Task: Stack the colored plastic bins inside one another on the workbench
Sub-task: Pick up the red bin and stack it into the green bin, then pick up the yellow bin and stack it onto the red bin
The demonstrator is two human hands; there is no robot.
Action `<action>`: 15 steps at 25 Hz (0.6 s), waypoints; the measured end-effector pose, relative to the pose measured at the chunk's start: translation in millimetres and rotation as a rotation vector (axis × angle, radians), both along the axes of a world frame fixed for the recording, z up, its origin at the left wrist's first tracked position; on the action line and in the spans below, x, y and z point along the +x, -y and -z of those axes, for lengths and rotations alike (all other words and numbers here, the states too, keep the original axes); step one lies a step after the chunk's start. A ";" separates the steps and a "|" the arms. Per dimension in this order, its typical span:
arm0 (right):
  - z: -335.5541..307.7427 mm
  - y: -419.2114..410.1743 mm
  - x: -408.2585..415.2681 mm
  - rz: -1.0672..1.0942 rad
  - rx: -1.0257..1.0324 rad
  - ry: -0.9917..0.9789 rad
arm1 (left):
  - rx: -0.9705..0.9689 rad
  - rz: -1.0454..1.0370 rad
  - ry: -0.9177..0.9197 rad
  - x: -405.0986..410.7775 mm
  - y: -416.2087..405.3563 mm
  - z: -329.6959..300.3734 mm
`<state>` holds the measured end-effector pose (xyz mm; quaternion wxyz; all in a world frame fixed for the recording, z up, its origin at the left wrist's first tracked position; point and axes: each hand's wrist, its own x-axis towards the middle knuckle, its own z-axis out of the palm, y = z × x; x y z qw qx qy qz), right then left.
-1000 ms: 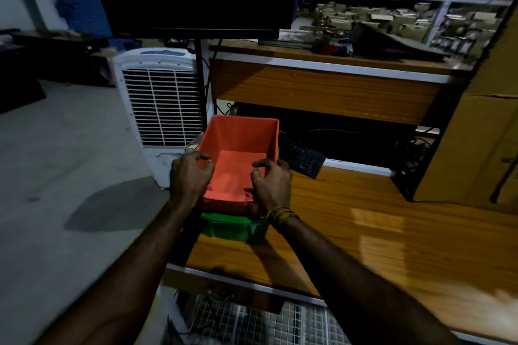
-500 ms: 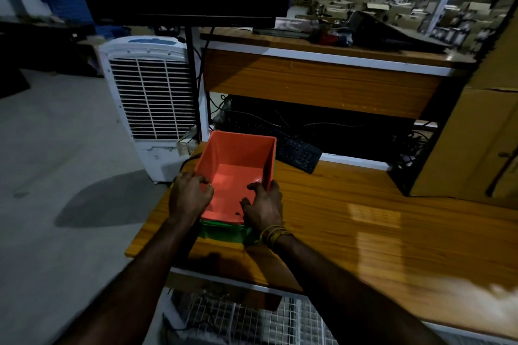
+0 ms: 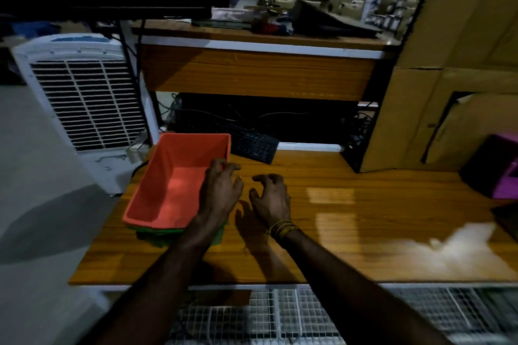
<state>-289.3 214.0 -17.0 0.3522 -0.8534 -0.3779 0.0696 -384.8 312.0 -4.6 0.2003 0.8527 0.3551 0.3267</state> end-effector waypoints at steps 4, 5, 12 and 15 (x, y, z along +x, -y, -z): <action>5.7 49.7 48.2 0.130 -0.005 0.014 | -0.013 0.109 -0.056 53.3 47.3 15.3; 7.8 64.7 59.7 0.168 -0.010 0.013 | -0.023 0.130 -0.081 67.0 60.3 20.4; 20.7 186.8 147.5 0.419 -0.037 0.037 | -0.042 0.327 -0.200 175.8 172.4 42.6; 25.7 242.5 195.6 0.492 -0.037 0.017 | -0.039 0.424 -0.234 233.9 224.1 47.0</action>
